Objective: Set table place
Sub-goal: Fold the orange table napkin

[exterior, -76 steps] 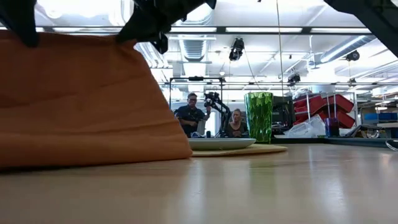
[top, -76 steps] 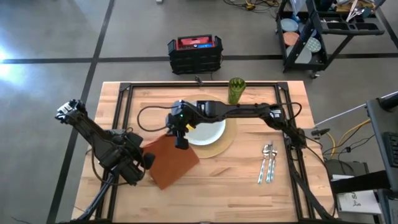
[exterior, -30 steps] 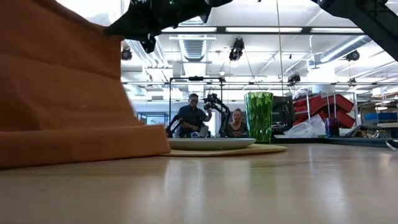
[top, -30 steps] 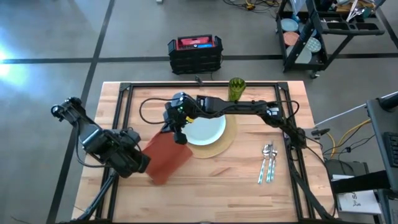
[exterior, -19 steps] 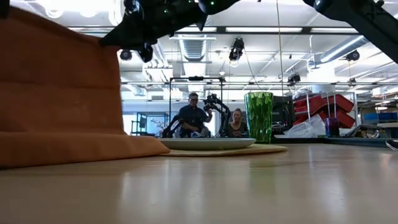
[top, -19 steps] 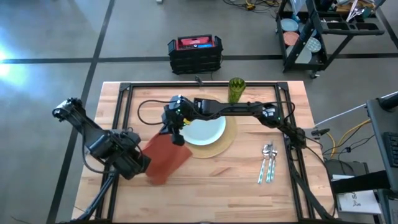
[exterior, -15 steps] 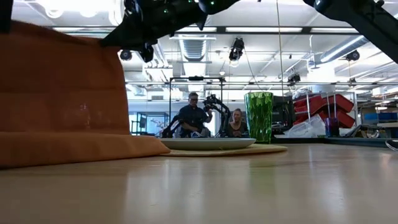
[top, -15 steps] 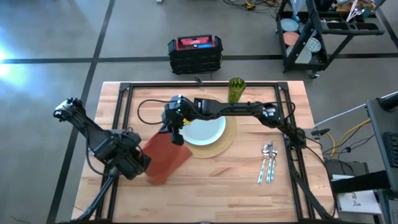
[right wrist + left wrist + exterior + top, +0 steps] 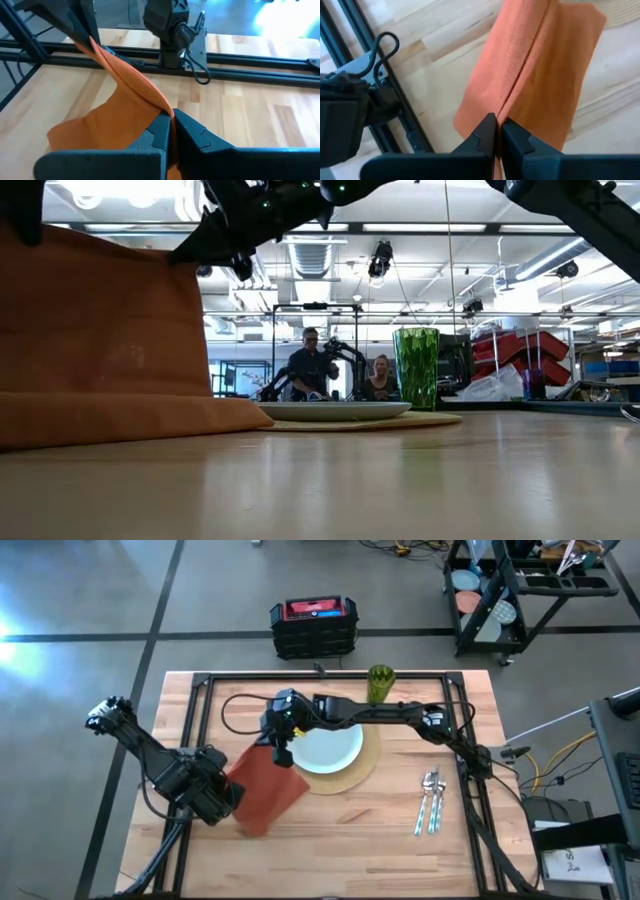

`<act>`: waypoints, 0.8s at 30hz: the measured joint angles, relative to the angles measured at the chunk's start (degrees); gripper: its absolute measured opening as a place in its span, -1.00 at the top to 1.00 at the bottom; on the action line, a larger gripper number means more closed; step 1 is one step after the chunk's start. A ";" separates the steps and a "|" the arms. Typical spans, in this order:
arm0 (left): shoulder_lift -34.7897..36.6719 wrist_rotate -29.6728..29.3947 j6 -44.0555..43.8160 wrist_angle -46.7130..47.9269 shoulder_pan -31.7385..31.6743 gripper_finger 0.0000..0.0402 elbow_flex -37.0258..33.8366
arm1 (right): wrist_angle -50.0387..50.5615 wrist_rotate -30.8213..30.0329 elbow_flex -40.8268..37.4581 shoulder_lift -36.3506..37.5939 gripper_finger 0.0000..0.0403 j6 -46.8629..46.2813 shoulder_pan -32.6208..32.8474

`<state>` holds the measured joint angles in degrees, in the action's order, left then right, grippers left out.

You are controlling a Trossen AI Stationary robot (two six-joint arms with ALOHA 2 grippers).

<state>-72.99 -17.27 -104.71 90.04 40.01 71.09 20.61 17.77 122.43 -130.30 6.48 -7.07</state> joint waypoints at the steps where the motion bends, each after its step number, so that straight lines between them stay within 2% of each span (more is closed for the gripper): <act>1: 0.07 -0.06 0.00 -0.01 -0.20 1.00 -0.18 | -0.20 -0.16 0.00 0.00 1.00 0.02 -0.09; 12: 1.50 -0.46 0.18 -0.03 -0.76 1.00 -0.82 | -1.25 -1.04 0.09 -0.02 1.00 0.11 -0.72; 19: 2.59 -0.33 1.26 -0.04 -0.76 1.00 2.93 | -1.43 -1.06 0.11 -0.11 1.00 0.11 -0.81; 24: 3.40 -1.04 1.94 0.02 -0.81 1.00 3.00 | -1.69 -1.30 0.15 -0.11 1.00 -0.02 -0.85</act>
<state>-69.59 -18.31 -102.76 90.06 39.20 74.08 18.92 16.47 122.58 -130.41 6.46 -7.92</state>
